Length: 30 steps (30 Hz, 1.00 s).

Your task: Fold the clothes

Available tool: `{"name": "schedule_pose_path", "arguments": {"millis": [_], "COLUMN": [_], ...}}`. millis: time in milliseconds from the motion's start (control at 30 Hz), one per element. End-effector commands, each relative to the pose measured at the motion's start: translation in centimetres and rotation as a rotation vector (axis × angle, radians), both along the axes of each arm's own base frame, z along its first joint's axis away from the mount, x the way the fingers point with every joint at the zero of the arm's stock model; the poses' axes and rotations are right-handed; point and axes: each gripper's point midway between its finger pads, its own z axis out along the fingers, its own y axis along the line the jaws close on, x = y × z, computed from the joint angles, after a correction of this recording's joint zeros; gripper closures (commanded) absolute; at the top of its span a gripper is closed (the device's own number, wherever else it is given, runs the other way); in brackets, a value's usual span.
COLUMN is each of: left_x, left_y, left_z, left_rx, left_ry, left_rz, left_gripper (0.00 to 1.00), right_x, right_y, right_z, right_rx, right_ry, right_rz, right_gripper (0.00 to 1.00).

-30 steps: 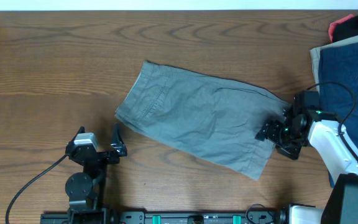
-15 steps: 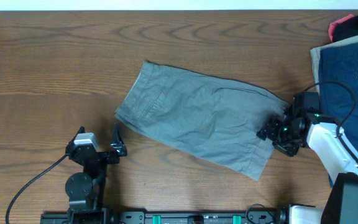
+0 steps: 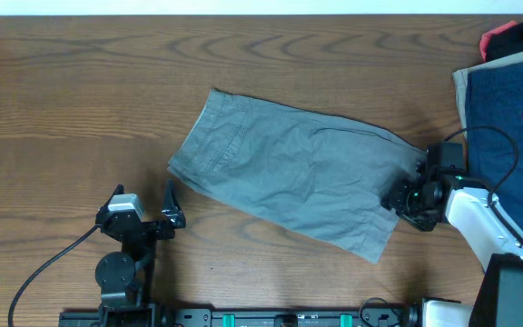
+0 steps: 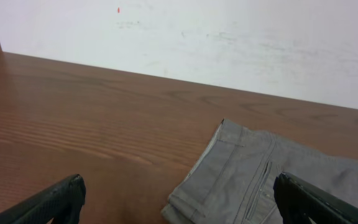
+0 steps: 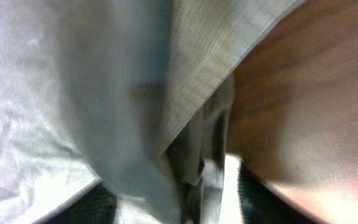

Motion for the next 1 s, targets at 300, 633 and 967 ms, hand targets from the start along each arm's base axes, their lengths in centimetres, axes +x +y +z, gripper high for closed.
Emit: {"name": "schedule_pose_path", "arguments": {"millis": [300,633,967], "left_x": [-0.1,-0.1,-0.1], "left_y": [-0.3,-0.3,-0.3], "left_z": [-1.6,-1.6,-1.6], "left_rx": [0.003,0.003,0.002], "left_ry": [0.048,0.049,0.049], "left_rz": [-0.015,-0.015,-0.016], "left_gripper": [0.02,0.02,0.02], "right_x": [2.9,10.0,13.6], "right_y": [-0.6,-1.3,-2.7], "right_z": [-0.2,3.2,6.4], "right_rx": [-0.015,-0.040,-0.140], "right_ry": [-0.123,-0.447,-0.629], "right_rz": [-0.049,-0.045,0.003], "right_gripper": [0.99,0.99,0.99]}}
